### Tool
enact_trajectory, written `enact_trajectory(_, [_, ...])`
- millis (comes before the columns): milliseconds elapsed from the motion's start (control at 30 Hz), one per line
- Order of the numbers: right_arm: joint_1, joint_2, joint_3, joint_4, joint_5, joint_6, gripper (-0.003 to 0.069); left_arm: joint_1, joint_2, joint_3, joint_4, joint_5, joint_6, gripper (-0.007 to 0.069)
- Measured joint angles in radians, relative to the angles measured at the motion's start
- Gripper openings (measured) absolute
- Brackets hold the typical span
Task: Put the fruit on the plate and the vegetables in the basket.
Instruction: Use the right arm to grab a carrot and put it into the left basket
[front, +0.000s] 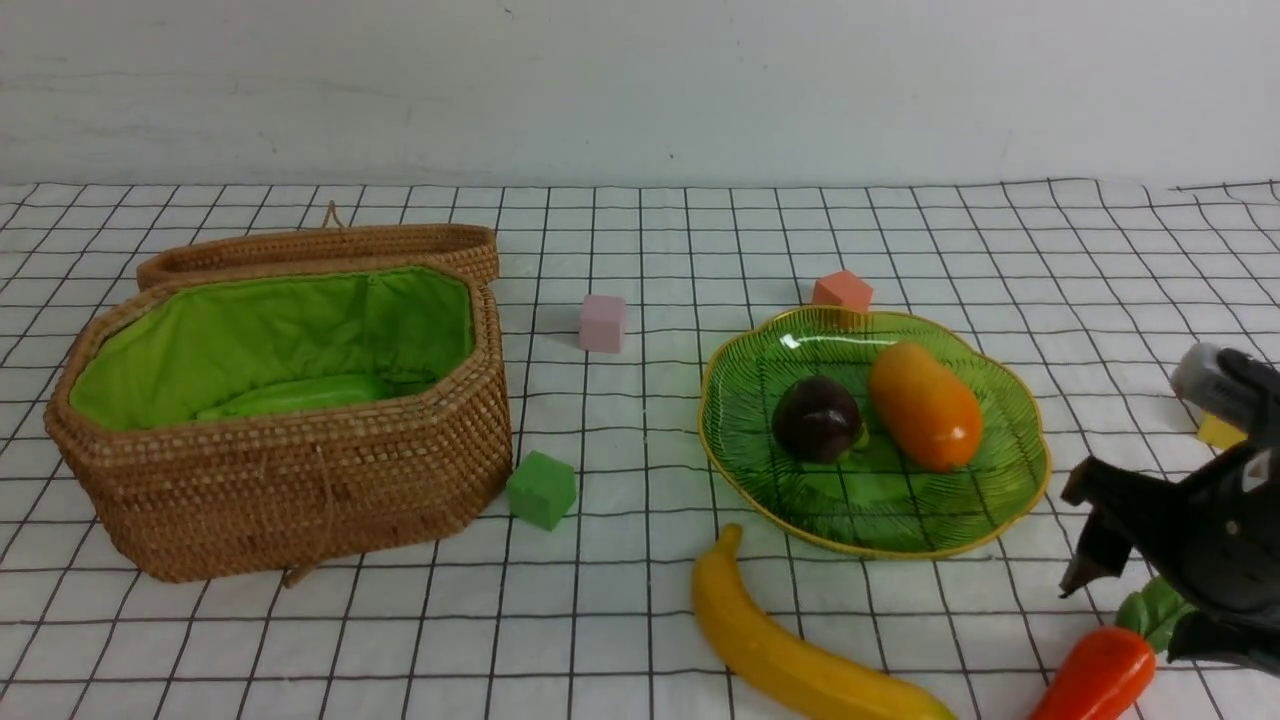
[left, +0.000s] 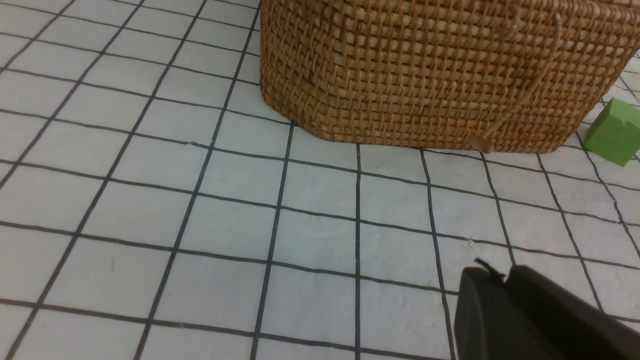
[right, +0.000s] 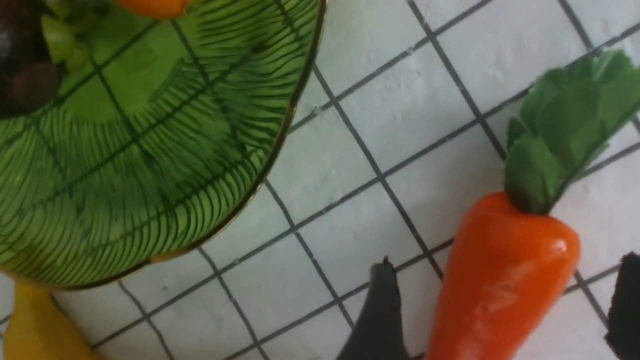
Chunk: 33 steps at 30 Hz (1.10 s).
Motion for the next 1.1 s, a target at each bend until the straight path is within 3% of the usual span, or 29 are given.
enact_trajectory(233, [0.0, 0.145, 0.006, 0.001, -0.034, 0.019, 0.0575, 0.0, 0.0, 0.0, -0.001, 0.0, 0.0, 0.0058])
enact_trajectory(300, [0.0, 0.168, 0.006, 0.001, -0.047, -0.006, 0.054, 0.0, 0.0, 0.0, -0.001, 0.0, 0.0, 0.0058])
enact_trajectory(400, [0.0, 0.169, 0.004, 0.012, -0.047, -0.06, 0.0414, 0.0, 0.0, 0.0, -0.001, 0.0, 0.0, 0.0061])
enact_trajectory(700, [0.009, 0.002, -0.148, 0.085, 0.01, -0.227, 0.0421, 0.0, 0.0, 0.0, 0.0, 0.0, 0.0, 0.0074])
enact_trajectory(900, [0.131, 0.032, -0.44, 0.364, 0.018, -0.435, 0.0421, 0.0, 0.0, 0.001, 0.0, 0.0, 0.0, 0.0075])
enact_trajectory(1100, [0.351, 0.213, -0.649, 0.591, -0.298, -0.605, 0.0421, 0.0, 0.0, 0.001, -0.001, 0.0, 0.0, 0.0079])
